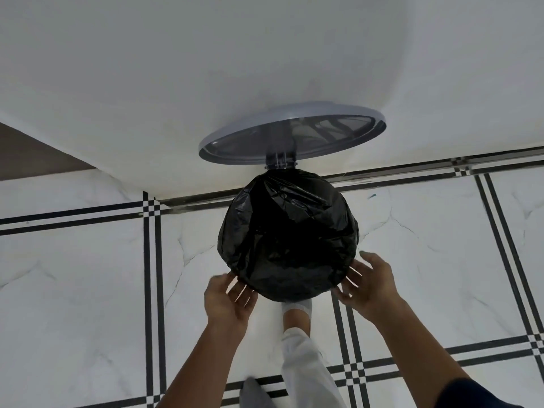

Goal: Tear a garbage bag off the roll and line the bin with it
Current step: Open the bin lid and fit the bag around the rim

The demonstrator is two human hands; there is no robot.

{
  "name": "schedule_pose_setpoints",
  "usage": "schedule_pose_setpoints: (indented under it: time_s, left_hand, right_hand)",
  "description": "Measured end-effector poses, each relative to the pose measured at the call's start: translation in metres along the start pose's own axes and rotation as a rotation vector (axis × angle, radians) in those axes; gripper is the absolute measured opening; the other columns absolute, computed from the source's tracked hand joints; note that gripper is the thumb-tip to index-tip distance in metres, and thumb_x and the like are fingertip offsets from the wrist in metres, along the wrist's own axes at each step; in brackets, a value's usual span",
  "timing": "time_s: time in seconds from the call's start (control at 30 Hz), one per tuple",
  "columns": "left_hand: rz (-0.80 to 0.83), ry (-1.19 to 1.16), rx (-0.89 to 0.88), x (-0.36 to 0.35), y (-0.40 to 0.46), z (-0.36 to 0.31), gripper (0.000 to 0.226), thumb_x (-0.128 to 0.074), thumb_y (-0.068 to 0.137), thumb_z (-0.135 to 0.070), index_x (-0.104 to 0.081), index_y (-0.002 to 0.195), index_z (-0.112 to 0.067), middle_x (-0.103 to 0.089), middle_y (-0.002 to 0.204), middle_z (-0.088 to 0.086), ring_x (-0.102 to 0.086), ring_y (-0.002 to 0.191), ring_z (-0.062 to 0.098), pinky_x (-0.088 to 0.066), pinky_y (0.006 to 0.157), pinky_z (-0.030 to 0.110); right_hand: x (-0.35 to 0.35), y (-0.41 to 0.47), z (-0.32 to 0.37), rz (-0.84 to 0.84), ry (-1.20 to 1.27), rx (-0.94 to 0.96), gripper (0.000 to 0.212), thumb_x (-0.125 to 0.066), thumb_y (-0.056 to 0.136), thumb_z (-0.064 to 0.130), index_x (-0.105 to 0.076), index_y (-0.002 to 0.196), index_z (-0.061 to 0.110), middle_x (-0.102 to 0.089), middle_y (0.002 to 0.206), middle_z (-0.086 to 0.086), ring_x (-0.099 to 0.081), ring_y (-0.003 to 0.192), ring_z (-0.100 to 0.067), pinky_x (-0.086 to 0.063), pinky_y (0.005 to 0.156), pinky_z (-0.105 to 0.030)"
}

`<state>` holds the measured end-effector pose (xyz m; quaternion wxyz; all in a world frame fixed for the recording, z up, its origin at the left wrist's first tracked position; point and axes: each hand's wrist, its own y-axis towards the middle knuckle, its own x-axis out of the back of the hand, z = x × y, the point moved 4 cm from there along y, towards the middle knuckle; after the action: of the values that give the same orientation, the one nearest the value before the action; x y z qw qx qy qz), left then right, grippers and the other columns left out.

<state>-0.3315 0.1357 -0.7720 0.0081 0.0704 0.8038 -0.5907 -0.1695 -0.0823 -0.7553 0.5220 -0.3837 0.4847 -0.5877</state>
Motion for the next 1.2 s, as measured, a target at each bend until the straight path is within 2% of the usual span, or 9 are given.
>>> schedule_pose_setpoints:
  time_s: [0.17, 0.33, 0.47, 0.57, 0.7, 0.83, 0.97, 1.1, 1.2]
  left_hand:
    - [0.033, 0.136, -0.043, -0.014, 0.005, -0.011, 0.032, -0.06, 0.101, -0.043, -0.067, 0.12, -0.019, -0.07, 0.12, 0.01, -0.067, 0.111, 0.028, -0.053, 0.1, 0.045]
    - [-0.281, 0.575, -0.239, -0.008, 0.014, -0.03, 0.025, -0.06, 0.097, -0.029, -0.065, 0.112, -0.01, -0.064, 0.117, 0.019, -0.065, 0.095, 0.03, -0.057, 0.087, 0.045]
    - [-0.329, 0.672, -0.821, -0.022, -0.013, -0.057, 0.035, -0.055, 0.09, 0.002, -0.054, 0.121, -0.016, -0.044, 0.121, 0.007, -0.059, 0.106, 0.03, -0.05, 0.086, 0.035]
    - [-0.109, 0.919, -1.134, -0.051, -0.021, -0.058, 0.042, -0.053, 0.095, -0.005, -0.054, 0.134, -0.021, -0.044, 0.136, 0.004, -0.046, 0.127, 0.017, -0.038, 0.104, 0.016]
    - [0.012, 1.117, -1.064, -0.064, 0.002, -0.027, 0.055, -0.045, 0.105, -0.037, -0.031, 0.158, -0.027, -0.017, 0.168, 0.004, -0.018, 0.154, 0.026, -0.027, 0.123, 0.043]
    - [-0.047, 1.116, -1.058, -0.054, 0.018, -0.01, 0.061, -0.035, 0.106, -0.044, -0.022, 0.162, -0.026, -0.011, 0.171, -0.003, -0.012, 0.157, 0.025, -0.028, 0.123, 0.054]
    - [-0.095, 1.132, -1.118, -0.055, 0.02, -0.007, 0.062, -0.037, 0.106, -0.039, -0.019, 0.163, -0.021, -0.015, 0.171, 0.0, -0.018, 0.156, 0.027, -0.029, 0.123, 0.051]
    - [-0.104, 1.149, -1.136, -0.056, 0.021, -0.007, 0.065, -0.04, 0.106, -0.039, -0.018, 0.163, -0.019, -0.015, 0.171, 0.001, -0.019, 0.155, 0.028, -0.028, 0.124, 0.047]
    - [-0.099, 1.173, -1.139, -0.055, 0.021, -0.007, 0.066, -0.041, 0.105, -0.039, -0.017, 0.163, -0.018, -0.015, 0.171, 0.003, -0.02, 0.155, 0.027, -0.028, 0.124, 0.049]
  right_hand:
    - [-0.022, 0.004, -0.002, 0.021, -0.023, 0.058, 0.039, -0.06, 0.094, 0.046, -0.075, 0.113, 0.015, -0.078, 0.106, -0.006, -0.07, 0.106, -0.028, -0.053, 0.101, -0.047]
    - [-0.014, 0.013, 0.007, -0.138, -0.23, 0.05, 0.014, -0.058, 0.089, 0.028, -0.061, 0.086, 0.015, -0.057, 0.077, -0.003, -0.053, 0.071, -0.021, -0.046, 0.07, -0.034]
    - [-0.008, -0.022, 0.048, -0.598, -0.566, 0.884, 0.017, -0.052, 0.089, 0.012, -0.065, 0.099, 0.005, -0.06, 0.096, -0.004, -0.055, 0.078, -0.02, -0.046, 0.072, -0.035]
    - [-0.068, -0.05, 0.032, -0.224, -0.831, 1.272, 0.025, -0.057, 0.087, 0.012, -0.071, 0.107, 0.017, -0.067, 0.108, 0.003, -0.063, 0.095, -0.013, -0.046, 0.086, -0.017]
    - [-0.135, 0.016, -0.017, 0.146, -1.705, 0.889, 0.055, -0.043, 0.098, 0.04, -0.047, 0.15, 0.022, -0.048, 0.153, -0.011, -0.048, 0.135, -0.036, -0.04, 0.114, -0.044]
    - [-0.158, 0.066, -0.019, 0.368, -1.869, 0.287, 0.061, -0.037, 0.102, 0.046, -0.033, 0.159, 0.024, -0.032, 0.165, -0.01, -0.034, 0.149, -0.03, -0.025, 0.123, -0.045]
    - [-0.176, 0.075, 0.001, 0.099, -1.913, 0.562, 0.052, -0.031, 0.105, 0.042, -0.049, 0.147, 0.018, -0.05, 0.152, -0.016, -0.049, 0.136, -0.035, -0.04, 0.107, -0.037]
    - [-0.165, 0.07, -0.015, 0.313, -2.1, 0.251, 0.075, -0.046, 0.102, 0.055, -0.023, 0.162, 0.015, -0.028, 0.165, -0.014, -0.03, 0.151, -0.032, -0.027, 0.122, -0.042]
    - [-0.168, 0.076, -0.001, 0.032, -2.058, 0.699, 0.033, -0.072, 0.093, 0.029, -0.072, 0.114, 0.005, -0.073, 0.107, -0.022, -0.072, 0.096, -0.033, -0.06, 0.082, -0.037]
